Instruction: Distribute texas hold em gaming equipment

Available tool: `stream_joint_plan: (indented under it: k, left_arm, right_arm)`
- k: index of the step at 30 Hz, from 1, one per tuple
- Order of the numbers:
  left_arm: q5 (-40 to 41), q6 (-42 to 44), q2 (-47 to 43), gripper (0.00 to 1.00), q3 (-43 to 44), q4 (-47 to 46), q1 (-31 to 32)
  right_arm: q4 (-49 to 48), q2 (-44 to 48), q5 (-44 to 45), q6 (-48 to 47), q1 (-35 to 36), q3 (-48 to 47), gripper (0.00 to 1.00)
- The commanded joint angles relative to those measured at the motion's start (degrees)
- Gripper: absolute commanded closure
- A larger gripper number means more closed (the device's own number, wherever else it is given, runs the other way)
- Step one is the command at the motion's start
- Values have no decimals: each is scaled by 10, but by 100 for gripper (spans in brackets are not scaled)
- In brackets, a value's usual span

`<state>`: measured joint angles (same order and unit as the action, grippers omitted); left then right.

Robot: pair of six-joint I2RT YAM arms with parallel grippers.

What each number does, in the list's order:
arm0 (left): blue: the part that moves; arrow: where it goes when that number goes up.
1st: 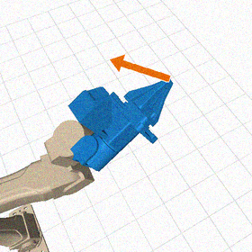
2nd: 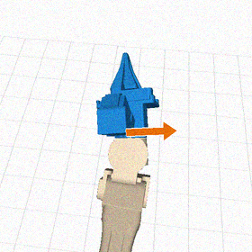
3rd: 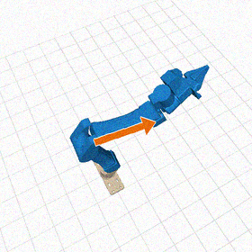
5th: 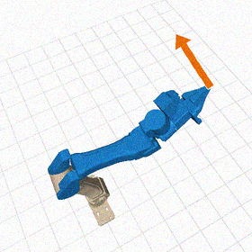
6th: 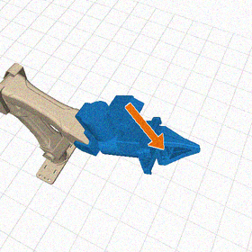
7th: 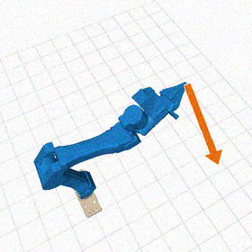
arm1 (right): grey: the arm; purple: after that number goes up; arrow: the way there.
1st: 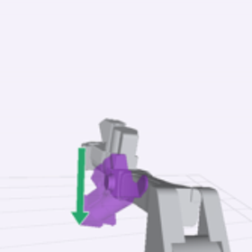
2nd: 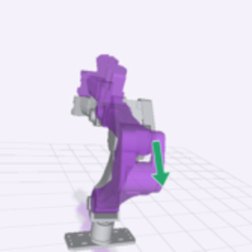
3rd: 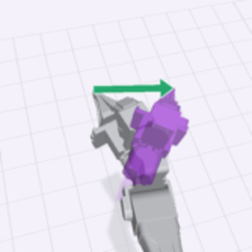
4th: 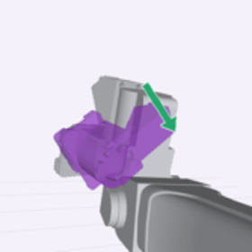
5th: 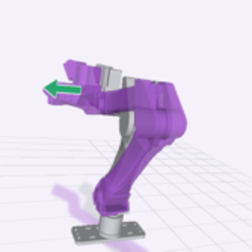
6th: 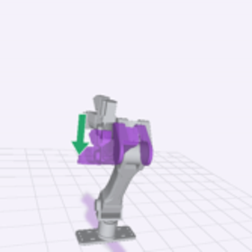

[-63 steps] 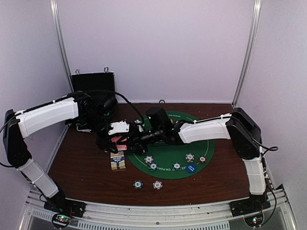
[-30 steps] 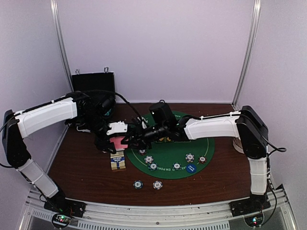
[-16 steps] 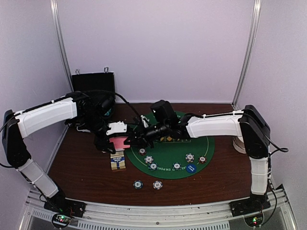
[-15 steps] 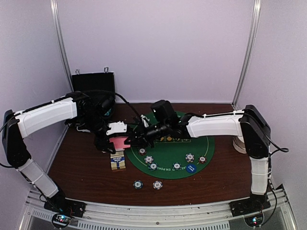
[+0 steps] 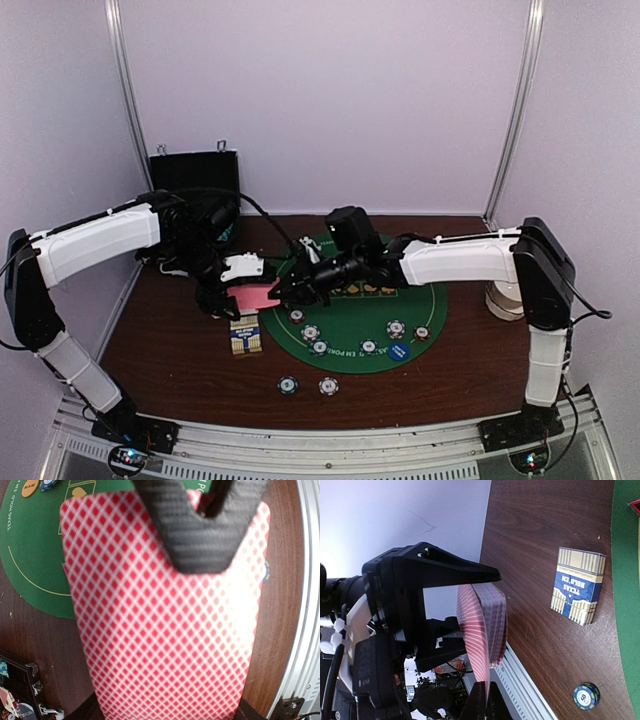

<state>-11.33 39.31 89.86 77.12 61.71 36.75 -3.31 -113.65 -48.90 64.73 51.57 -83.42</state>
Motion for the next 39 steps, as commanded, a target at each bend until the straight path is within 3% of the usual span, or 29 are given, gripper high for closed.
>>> stream_joint_plan:
  k: [1,19,24,39]
  left_arm:
    - [-5,-3,-17,100,1,8,-11]
    - [-8,-2,-37,100,-10,27,-37]
    - [-15,-4,-45,100,-8,33,-38]
    - [-27,-12,-55,100,-9,35,-38]
  right_arm:
    - [-13,38,-7,-2,-15,18,100]
    - [77,31,-33,-67,-99,-11,100]
    - [106,-27,-30,-89,-116,-60,100]
    - [260,-267,41,-178,-128,-324,99]
